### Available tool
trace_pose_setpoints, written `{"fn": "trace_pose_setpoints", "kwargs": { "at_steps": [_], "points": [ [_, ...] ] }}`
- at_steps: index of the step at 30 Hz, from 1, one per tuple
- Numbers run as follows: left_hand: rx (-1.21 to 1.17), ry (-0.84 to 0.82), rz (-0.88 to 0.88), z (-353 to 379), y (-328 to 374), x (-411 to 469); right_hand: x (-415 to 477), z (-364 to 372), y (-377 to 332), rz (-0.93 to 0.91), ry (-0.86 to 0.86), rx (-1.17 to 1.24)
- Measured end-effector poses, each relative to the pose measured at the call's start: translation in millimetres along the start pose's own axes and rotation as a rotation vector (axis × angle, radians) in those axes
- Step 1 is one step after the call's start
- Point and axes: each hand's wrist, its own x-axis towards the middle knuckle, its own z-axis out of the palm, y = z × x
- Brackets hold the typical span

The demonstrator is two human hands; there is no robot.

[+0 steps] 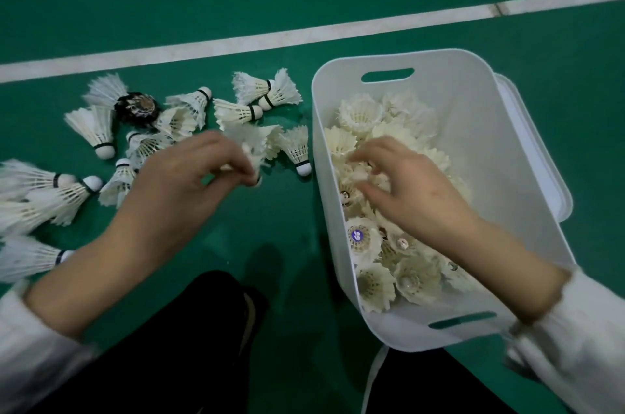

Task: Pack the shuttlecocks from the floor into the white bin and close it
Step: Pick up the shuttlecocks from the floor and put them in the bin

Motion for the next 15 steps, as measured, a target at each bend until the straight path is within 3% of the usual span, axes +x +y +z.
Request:
{"fn": "trace_pose_setpoints", "kwargs": {
  "at_steps": [2,5,8,11,15],
  "points": [
    [-0.044,0.076,0.115,-7.3,17.0,10.6,-6.1,-18.1,-14.4,-0.09,0.14,0.208],
    [-0.091,0.102,0.26,-5.1,41.9,23.5,-4.0,-26.5,-31.3,-0.244,0.096,0.308],
    [-0.105,0.065,0.311,0.3,56.0,28.6,1.1,-21.4,-34.0,-0.255,0.084,0.325],
    [-0.062,0.03,0.317,2.5,57.9,28.1,-1.6,-19.6,-28.7,-0.199,0.122,0.277],
    [-0.004,0.054,0.15,-4.3,50.6,28.1,-7.8,-28.3,-11.5,-0.07,0.304,0.294]
  ]
}}
